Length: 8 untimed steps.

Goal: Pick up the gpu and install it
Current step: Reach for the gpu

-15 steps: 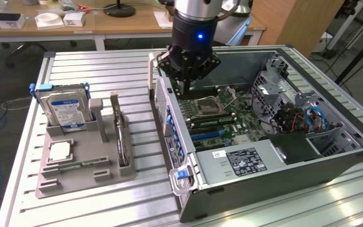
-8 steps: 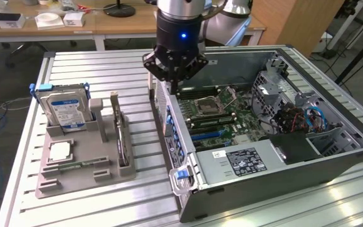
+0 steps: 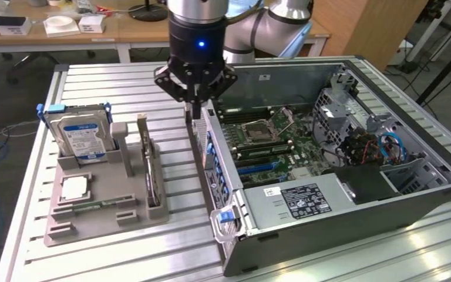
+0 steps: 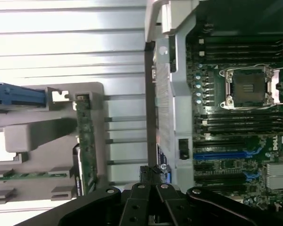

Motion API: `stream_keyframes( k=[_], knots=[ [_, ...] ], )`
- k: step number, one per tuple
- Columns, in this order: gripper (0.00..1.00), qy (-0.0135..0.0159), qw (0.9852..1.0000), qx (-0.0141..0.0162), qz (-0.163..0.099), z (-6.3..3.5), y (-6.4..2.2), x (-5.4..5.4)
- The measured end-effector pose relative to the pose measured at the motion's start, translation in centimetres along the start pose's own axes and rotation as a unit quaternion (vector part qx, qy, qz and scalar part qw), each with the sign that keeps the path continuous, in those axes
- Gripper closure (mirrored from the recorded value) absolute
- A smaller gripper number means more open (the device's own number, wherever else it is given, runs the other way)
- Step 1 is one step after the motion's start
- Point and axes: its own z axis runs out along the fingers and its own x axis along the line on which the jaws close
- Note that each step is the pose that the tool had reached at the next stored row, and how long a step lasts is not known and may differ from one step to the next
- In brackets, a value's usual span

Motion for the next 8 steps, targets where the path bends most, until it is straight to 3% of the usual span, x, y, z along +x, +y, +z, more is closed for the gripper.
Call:
stream_keyframes(
  k=[8],
  knots=[
    [0.89,0.0001,1.0000,-0.0001,-0.003,-0.04,-0.21,3.3]
  ],
)
